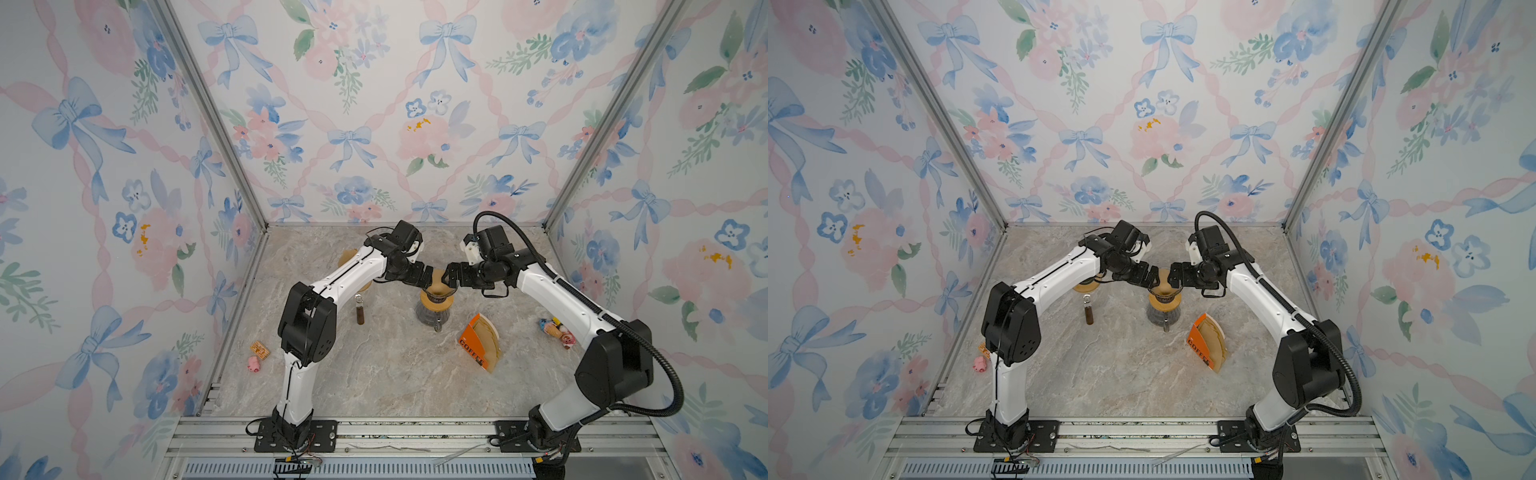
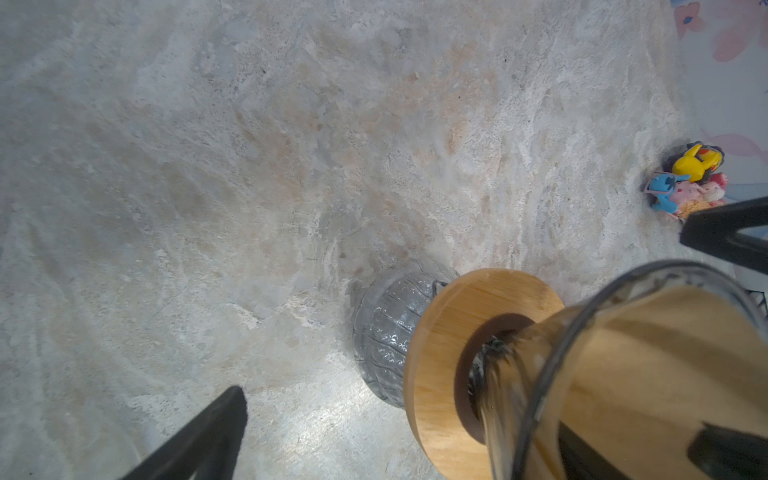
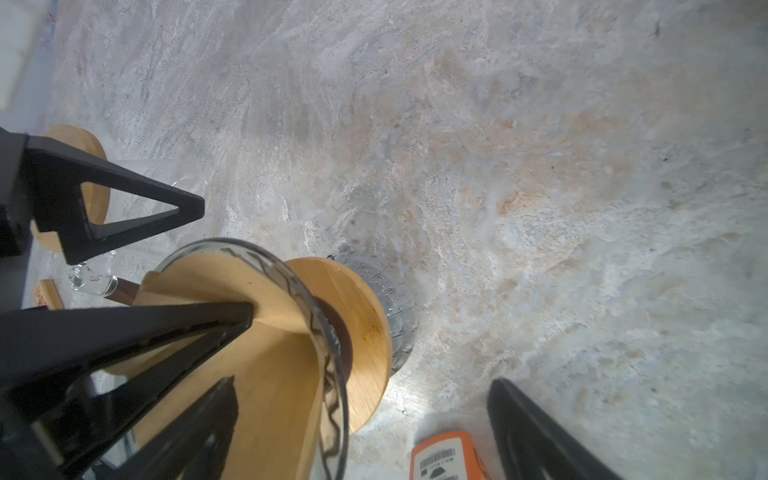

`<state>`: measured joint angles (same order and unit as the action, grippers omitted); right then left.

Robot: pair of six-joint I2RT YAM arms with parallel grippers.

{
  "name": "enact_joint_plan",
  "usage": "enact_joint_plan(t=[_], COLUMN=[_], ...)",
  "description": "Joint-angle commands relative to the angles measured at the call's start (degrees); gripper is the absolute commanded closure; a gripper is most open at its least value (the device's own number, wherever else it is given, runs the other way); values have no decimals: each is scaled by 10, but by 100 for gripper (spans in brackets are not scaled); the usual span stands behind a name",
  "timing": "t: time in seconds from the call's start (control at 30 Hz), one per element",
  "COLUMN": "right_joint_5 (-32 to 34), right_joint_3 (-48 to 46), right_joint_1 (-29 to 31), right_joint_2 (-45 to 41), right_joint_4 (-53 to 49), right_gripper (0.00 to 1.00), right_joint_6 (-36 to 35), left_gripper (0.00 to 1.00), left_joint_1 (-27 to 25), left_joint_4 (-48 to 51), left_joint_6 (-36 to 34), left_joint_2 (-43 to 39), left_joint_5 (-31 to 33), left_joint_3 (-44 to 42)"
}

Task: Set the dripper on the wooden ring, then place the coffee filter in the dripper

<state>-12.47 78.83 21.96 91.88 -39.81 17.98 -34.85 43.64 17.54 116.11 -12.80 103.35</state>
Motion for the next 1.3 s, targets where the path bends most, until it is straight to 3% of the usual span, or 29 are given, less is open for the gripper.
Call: enact_joint_plan(t=[0.0, 0.37, 0.47, 0.6, 0.73, 1.27], right_joint_5=[-3, 92, 88, 10, -18, 89], right_joint_3=[-5, -6, 1, 8, 14, -13], right_joint_1=[19, 27, 27, 19, 14, 15], right_joint_2=[9, 26, 26, 16, 13, 44], right_joint_4=[-17, -74, -74, -39, -20, -43], right_gripper=[4, 4, 4, 4, 4, 4], right_joint_6=[17, 11, 21, 40, 56, 41], left_gripper=[2, 2, 2, 2, 2, 2], left_joint_1=[-7, -7, -7, -7, -8, -9], left_joint_4=[8, 8, 7, 7, 5, 2], left_joint_6=[-9, -11, -11, -11, -9, -8], left_joint_2=[-10, -14, -15, -18, -23, -32], left_joint_5=[9, 18, 21, 23, 25, 27], left_joint_3=[-7, -7, -8, -8, -10, -12])
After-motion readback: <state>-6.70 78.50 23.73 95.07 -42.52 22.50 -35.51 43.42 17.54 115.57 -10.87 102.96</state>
